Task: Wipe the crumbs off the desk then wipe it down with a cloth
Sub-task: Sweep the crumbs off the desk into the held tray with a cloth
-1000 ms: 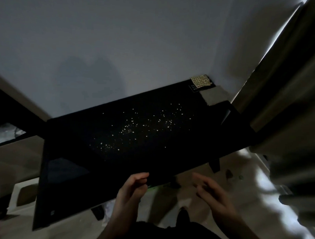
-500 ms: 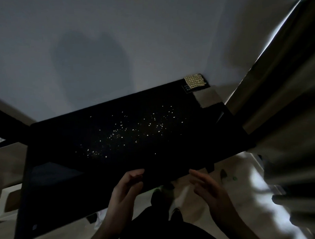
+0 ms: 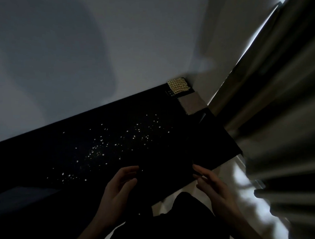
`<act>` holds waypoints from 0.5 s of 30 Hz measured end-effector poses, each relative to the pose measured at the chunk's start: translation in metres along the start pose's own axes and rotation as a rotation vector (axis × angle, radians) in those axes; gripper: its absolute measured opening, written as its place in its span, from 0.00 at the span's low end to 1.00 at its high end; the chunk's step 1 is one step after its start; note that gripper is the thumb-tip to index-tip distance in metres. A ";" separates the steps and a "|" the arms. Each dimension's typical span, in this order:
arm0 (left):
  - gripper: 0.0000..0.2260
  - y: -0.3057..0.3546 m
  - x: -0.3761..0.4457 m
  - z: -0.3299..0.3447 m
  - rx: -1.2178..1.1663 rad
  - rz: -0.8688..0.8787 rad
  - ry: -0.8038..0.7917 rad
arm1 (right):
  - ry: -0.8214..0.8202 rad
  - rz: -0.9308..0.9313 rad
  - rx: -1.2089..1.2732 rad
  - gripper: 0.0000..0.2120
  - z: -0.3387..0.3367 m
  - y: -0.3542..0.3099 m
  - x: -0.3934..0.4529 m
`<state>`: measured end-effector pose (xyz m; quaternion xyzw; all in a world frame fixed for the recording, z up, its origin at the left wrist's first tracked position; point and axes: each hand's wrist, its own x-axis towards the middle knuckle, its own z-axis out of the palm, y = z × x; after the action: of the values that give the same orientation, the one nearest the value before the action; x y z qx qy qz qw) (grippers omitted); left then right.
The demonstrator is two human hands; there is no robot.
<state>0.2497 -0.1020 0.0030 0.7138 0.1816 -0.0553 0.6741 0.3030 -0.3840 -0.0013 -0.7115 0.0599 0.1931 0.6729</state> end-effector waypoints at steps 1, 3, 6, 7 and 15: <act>0.14 0.001 0.003 0.001 0.006 0.004 -0.002 | 0.007 -0.001 -0.004 0.18 -0.001 -0.004 0.007; 0.16 0.004 0.013 0.005 0.002 -0.006 -0.004 | 0.005 0.015 -0.013 0.17 -0.008 -0.007 0.023; 0.17 0.011 0.031 0.018 -0.004 0.000 0.012 | -0.029 0.029 -0.043 0.17 -0.018 -0.014 0.048; 0.16 0.014 0.038 0.024 -0.007 0.002 0.030 | -0.045 0.032 -0.053 0.17 -0.023 -0.015 0.056; 0.11 0.042 0.107 0.103 -0.036 -0.036 0.160 | -0.185 0.104 -0.106 0.16 -0.105 -0.034 0.130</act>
<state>0.3799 -0.1847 -0.0009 0.7002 0.2488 -0.0070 0.6691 0.4543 -0.4613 -0.0138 -0.7210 0.0241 0.2957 0.6262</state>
